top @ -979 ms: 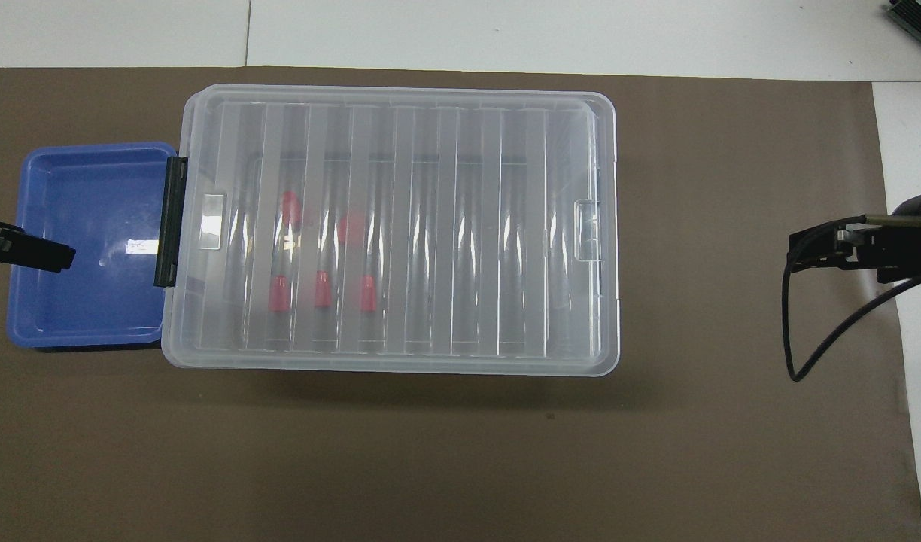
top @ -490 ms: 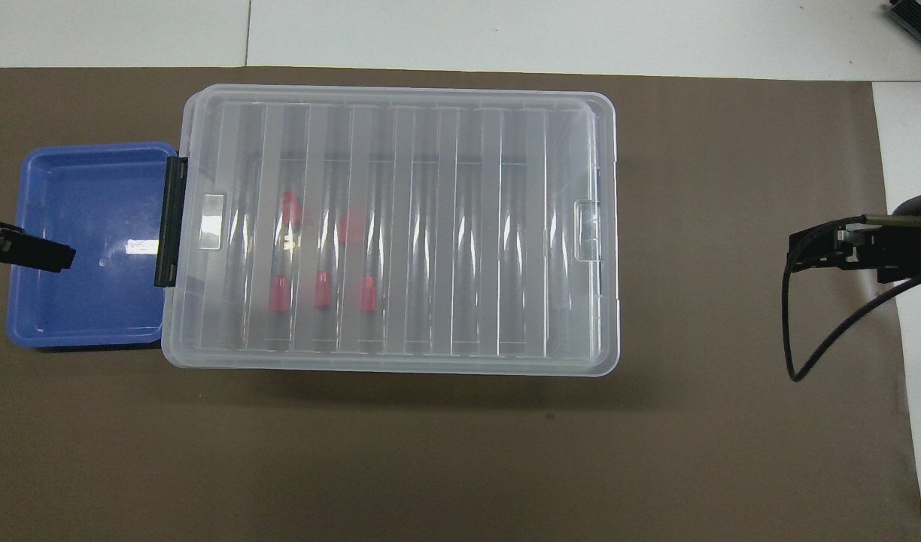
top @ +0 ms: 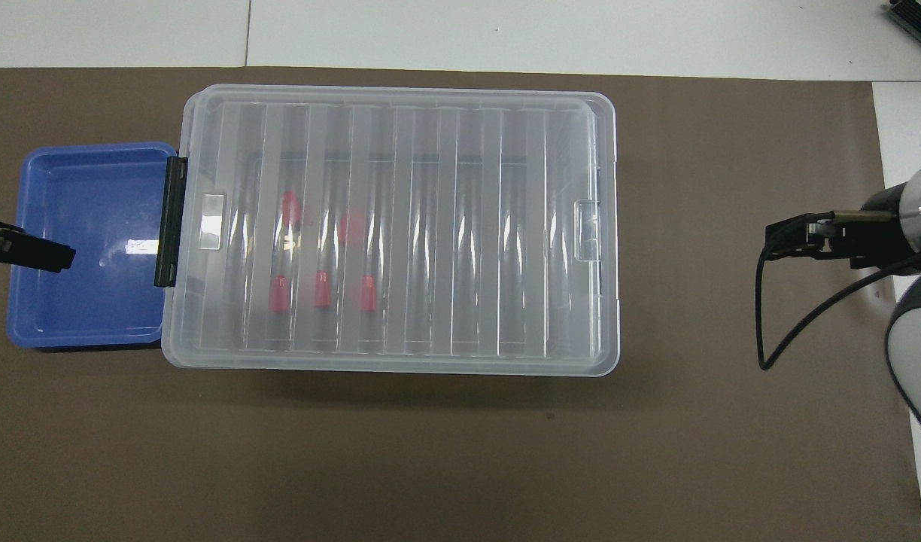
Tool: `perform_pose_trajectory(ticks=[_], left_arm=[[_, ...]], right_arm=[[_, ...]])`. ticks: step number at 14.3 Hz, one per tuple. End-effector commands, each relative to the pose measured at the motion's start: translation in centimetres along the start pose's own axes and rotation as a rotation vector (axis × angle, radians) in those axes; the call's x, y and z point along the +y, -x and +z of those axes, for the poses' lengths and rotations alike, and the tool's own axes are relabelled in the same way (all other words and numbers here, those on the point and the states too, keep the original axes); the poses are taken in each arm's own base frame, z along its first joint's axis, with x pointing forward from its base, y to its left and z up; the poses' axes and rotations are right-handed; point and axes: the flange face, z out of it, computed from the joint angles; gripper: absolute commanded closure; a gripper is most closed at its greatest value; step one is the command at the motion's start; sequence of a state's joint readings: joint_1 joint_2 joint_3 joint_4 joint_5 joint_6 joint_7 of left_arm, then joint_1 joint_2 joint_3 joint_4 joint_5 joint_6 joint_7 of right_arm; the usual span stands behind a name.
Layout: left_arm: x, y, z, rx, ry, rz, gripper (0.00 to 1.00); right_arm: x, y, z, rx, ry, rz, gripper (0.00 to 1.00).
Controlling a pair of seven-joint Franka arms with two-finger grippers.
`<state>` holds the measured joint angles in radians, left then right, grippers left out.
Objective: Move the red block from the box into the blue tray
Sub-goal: 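Reach the right gripper to the edge of the clear lid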
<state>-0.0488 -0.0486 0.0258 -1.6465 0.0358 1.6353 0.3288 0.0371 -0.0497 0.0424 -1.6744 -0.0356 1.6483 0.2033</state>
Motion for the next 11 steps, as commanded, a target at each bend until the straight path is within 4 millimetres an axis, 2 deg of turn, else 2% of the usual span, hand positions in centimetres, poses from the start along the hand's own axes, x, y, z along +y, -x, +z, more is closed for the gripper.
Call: perform_pose_trajectory(ticks=[1,7,11], left_arm=[[0.2,0.7,0.1,0.002,0.004,0.004,0.0],[0.1,0.7,0.1,0.002,0.004,0.004,0.0],[0.2,0.7,0.0,0.004,0.004,0.006,0.0]], right_arm=[[-2.6,0.3,1.8,0.027,-0.01,0.015,0.03],[-9.4,0.5,5.9,0.067,-0.036,0.061,0.03],[-11.8,0.9,8.2,0.07,-0.045,0.029,0.03]])
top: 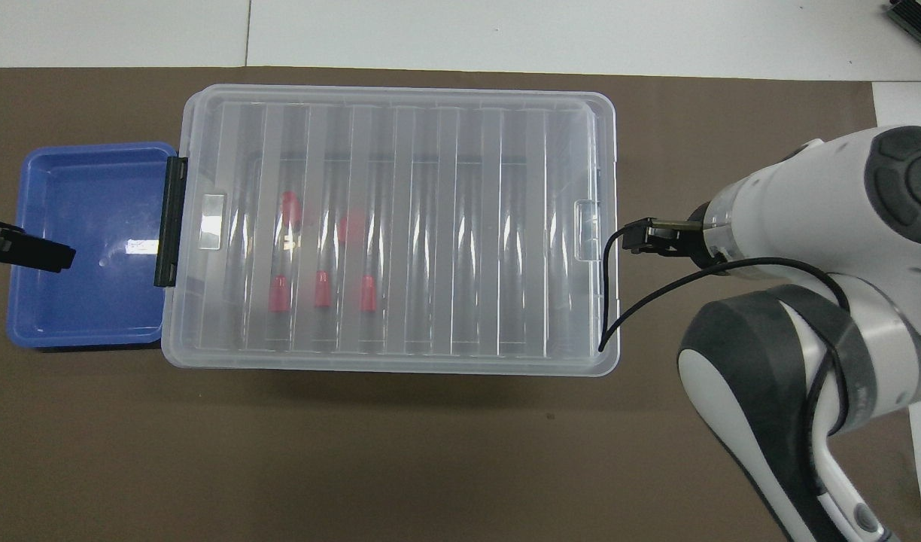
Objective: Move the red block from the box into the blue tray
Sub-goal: 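Reach the right gripper to the edge of the clear lid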
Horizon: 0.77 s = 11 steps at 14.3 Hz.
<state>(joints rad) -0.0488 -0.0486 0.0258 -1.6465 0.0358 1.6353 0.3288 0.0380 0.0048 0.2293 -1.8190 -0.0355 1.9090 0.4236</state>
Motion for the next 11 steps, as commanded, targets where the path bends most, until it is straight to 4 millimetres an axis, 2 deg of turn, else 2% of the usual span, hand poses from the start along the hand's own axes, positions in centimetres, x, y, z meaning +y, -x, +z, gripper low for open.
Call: perform_pose_trajectory(ticks=[1,3,8,11], left_arm=[[0.2,0.7,0.0,0.004,0.005,0.004,0.0],[0.2,0.7,0.1,0.002,0.004,0.004,0.0],[0.1,0.7,0.2,0.001,0.004,0.003,0.0],[0.8,0.6,0.1,-0.005,0.007,0.015,0.0]], right_arm=[[-0.9,0.5,1.2,0.008,-0.011,-0.004,0.03],[-1.5,0.9,2.4,-0.009,-0.007,-0.018,0.04],[-1.9,0.0,5.0,-0.014,-0.018,-0.047,0.04],[-2.0,-0.8,6.4,-0.011,-0.029,-0.08,0.04]])
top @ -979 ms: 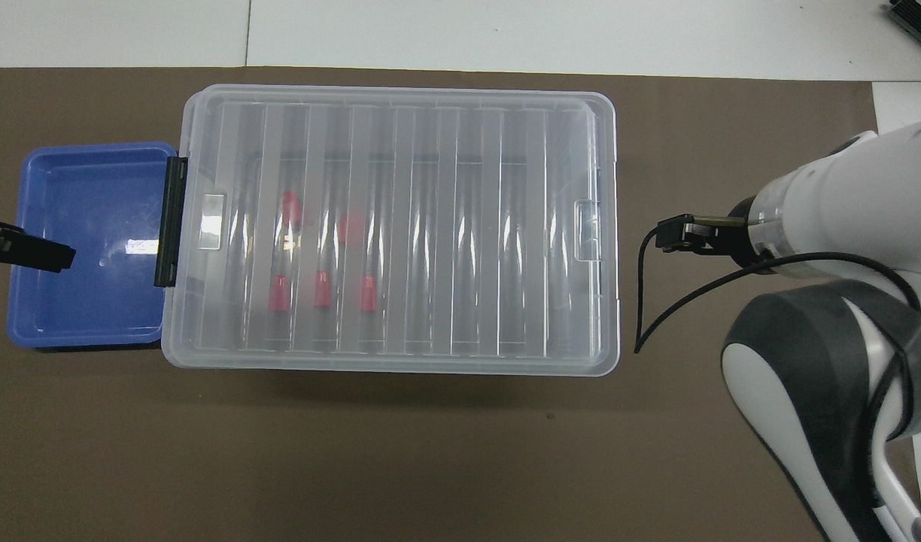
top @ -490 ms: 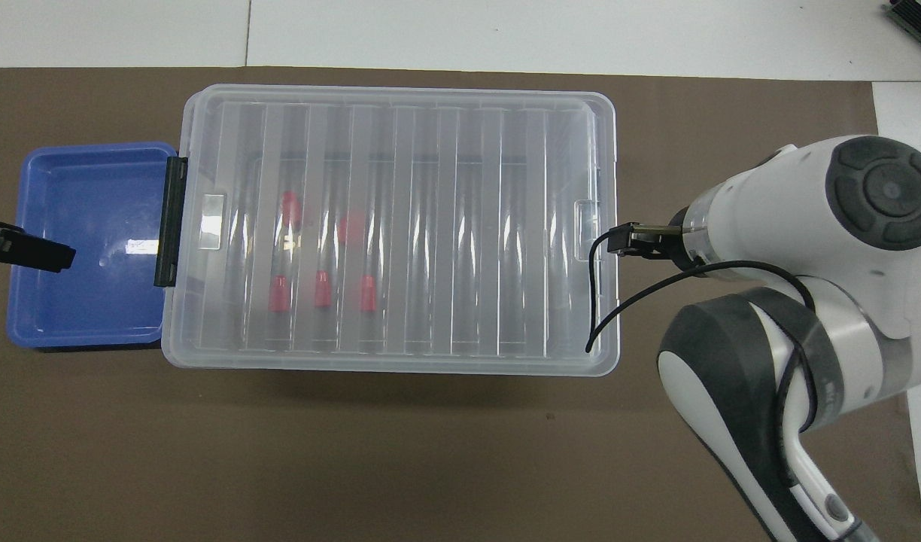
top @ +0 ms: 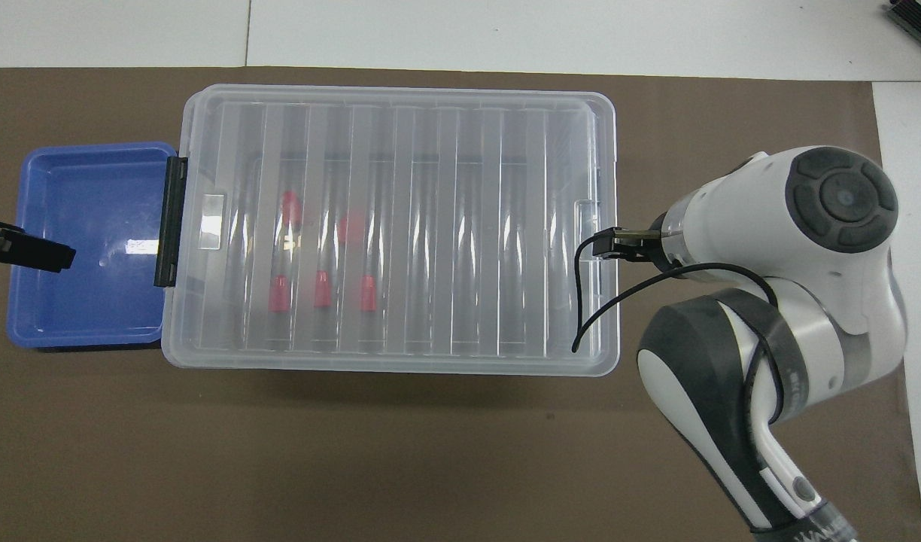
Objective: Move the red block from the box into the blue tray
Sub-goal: 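Reach the right gripper to the edge of the clear lid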
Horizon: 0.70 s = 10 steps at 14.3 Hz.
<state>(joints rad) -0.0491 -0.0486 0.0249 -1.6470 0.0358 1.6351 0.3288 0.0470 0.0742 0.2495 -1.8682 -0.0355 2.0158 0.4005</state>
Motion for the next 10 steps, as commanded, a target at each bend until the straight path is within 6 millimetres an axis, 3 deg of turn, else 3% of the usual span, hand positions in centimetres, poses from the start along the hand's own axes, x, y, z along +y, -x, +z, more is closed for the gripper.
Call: perform_pose_trajectory(ticks=[1,5,10], left_arm=[[0.7,0.5,0.0,0.005,0.004,0.014,0.0],[-0.7,1.1,0.1,-0.004,0.005,-0.017,0.0],[-0.8,1.0,0.0,0.007,0.004,-0.104,0.0]], right_arm=[[-0.1,-0.7,1.4,0.007,-0.016,-0.025,0.04],[0.1,-0.7,2.0,-0.011,-0.011,-0.06,0.04],[1.4,-1.1,2.0,-0.017,0.0,-0.092,0.04]])
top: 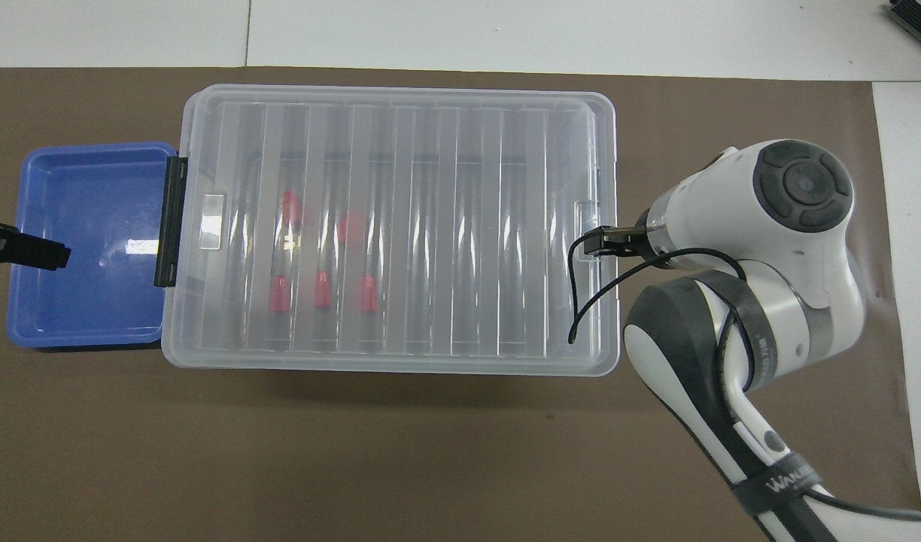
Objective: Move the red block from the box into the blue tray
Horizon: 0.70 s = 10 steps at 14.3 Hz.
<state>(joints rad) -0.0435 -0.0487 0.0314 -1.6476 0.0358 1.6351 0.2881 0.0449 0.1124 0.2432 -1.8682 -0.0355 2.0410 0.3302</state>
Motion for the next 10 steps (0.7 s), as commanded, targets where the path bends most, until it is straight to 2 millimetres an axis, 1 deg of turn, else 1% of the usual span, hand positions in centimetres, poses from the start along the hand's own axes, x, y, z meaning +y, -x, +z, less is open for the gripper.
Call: perform_pose_trajectory(ticks=[1,2,3,4,5,7,8,10], left_arm=[[-0.2,0.8,0.0,0.006,0.004,-0.056,0.0],[-0.1,0.9,0.1,-0.001,0.006,-0.056,0.0],[0.6,0.7,0.1,-0.006,0.008,-0.043,0.0],[0.9,0.8,0.1,-0.008,0.007,-0.036,0.0],[0.9,0.8,0.2,-0.014,0.009,-0.035,0.0],[0.3,1.0,0.2,-0.01,0.009,-0.052,0.0],[0.4,0.8,0.2,-0.001,0.006,-0.082,0.0],[1.8,-0.2,0.1,0.037,0.002,-0.305,0.0]], right_arm=[[1.6,-0.4,0.0,-0.004,0.006,-0.037,0.04],[1.9,-0.3,0.1,-0.014,0.011,-0.041,0.04],[2.0,-0.3,0.1,-0.02,0.018,-0.043,0.04],[2.3,-0.4,0.0,-0.024,0.023,-0.054,0.04],[3.3,-0.7,0.0,-0.024,0.027,-0.067,0.04],[5.1,-1.1,0.1,-0.026,0.031,-0.105,0.04],[5.9,-1.2,0.1,-0.027,0.033,-0.121,0.04],[6.9,-1.4,0.2,-0.032,0.036,-0.147,0.03]])
